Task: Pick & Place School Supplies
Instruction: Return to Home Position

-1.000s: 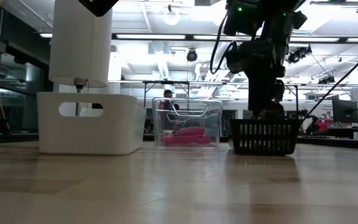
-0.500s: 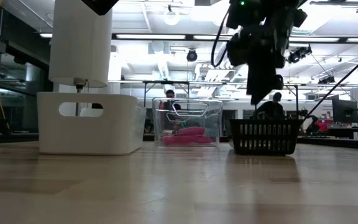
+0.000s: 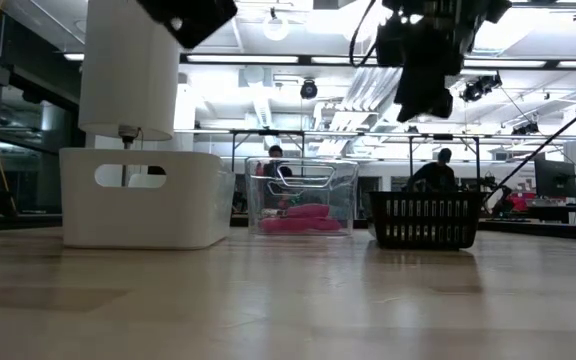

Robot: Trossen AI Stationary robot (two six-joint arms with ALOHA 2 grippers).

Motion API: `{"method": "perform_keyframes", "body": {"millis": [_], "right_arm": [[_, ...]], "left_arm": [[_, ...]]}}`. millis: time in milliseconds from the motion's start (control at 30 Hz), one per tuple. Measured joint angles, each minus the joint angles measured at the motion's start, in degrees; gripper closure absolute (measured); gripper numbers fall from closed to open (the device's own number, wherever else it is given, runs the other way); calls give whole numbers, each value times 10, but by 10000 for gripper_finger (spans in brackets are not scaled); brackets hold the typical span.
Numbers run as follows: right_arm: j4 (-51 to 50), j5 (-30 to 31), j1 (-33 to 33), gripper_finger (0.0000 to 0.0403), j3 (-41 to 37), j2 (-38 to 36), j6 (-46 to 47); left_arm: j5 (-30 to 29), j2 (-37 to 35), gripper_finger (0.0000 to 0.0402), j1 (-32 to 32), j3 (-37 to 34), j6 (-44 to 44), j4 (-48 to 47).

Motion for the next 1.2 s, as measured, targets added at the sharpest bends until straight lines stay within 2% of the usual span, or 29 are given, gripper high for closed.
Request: {"method": "perform_keyframes", "body": {"millis": [233,467,600,767,933,1200], "right_arm": [[-9,78,0,270,0,-85,-4],[-16,77,0,270,0,-167,-19],[-4,69,-1,270,-8,-194,-26],[69,53,0,270,-81,-225,-25],[130,60,-1,270,-165,-261,-24],[234,61,-18,270,-289,-367,-23]], "left_arm": [[-28,-75,264,-1,-4,34,-29],[-170,-175,264,-26,-60,3,-57],[-216,-228,264,-41,-115,-26,-40],[-229,-269,264,-58,-172,-42,-4],[-234,-284,264,-70,-197,-55,6],[-292,-285,264,-85,-230,-73,23]]}}
